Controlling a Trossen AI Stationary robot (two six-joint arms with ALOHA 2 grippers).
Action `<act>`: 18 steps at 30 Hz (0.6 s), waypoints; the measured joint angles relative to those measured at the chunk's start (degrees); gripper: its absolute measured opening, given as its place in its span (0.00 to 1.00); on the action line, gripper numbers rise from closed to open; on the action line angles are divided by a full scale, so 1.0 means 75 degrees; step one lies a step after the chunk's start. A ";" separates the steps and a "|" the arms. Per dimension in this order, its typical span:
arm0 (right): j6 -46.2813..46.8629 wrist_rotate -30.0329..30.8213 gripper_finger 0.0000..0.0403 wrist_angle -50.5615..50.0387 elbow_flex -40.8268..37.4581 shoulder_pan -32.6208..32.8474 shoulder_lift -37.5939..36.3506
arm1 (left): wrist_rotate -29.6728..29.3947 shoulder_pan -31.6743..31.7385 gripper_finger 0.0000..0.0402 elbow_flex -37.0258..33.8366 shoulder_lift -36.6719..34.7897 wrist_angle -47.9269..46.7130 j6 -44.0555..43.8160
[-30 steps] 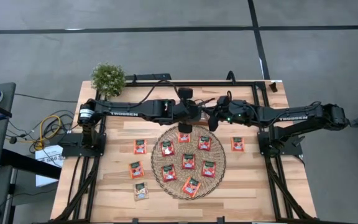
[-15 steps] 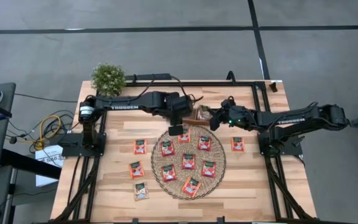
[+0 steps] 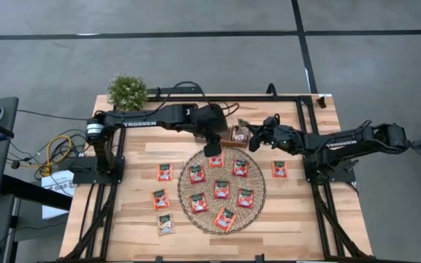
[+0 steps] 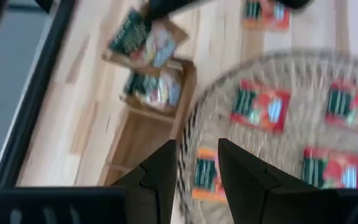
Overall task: Pick & Place Tea
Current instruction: Put the brown tea bag into the right section of the wooden organizer
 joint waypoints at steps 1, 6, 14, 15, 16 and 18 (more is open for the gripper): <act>-0.0104 -0.0090 0.00 0.0065 0.0000 -0.0067 0.0000 | 0.0021 0.0016 0.27 -0.0356 -0.0226 0.0323 -0.0094; -0.0306 -0.0507 0.00 0.0100 0.0003 -0.0399 0.0000 | 0.0050 0.0138 0.27 -0.2449 -0.1645 0.1790 -0.0655; -0.0428 -0.0953 0.00 0.0639 0.0006 -0.0688 0.0203 | -0.0384 0.0174 0.27 -0.4716 -0.3863 0.3073 -0.1329; -0.0376 -0.0973 0.00 0.0781 0.0006 -0.0671 0.0316 | -0.0469 0.0174 0.27 -0.4934 -0.4115 0.3177 -0.1411; -0.0296 -0.1007 0.00 0.0962 0.0006 -0.0636 0.0461 | -0.0588 0.0174 0.27 -0.5143 -0.4358 0.3240 -0.1491; -0.0194 -0.1045 0.00 0.1255 0.0006 -0.0533 0.0807 | -0.0821 0.0174 0.27 -0.5510 -0.4816 0.3293 -0.1633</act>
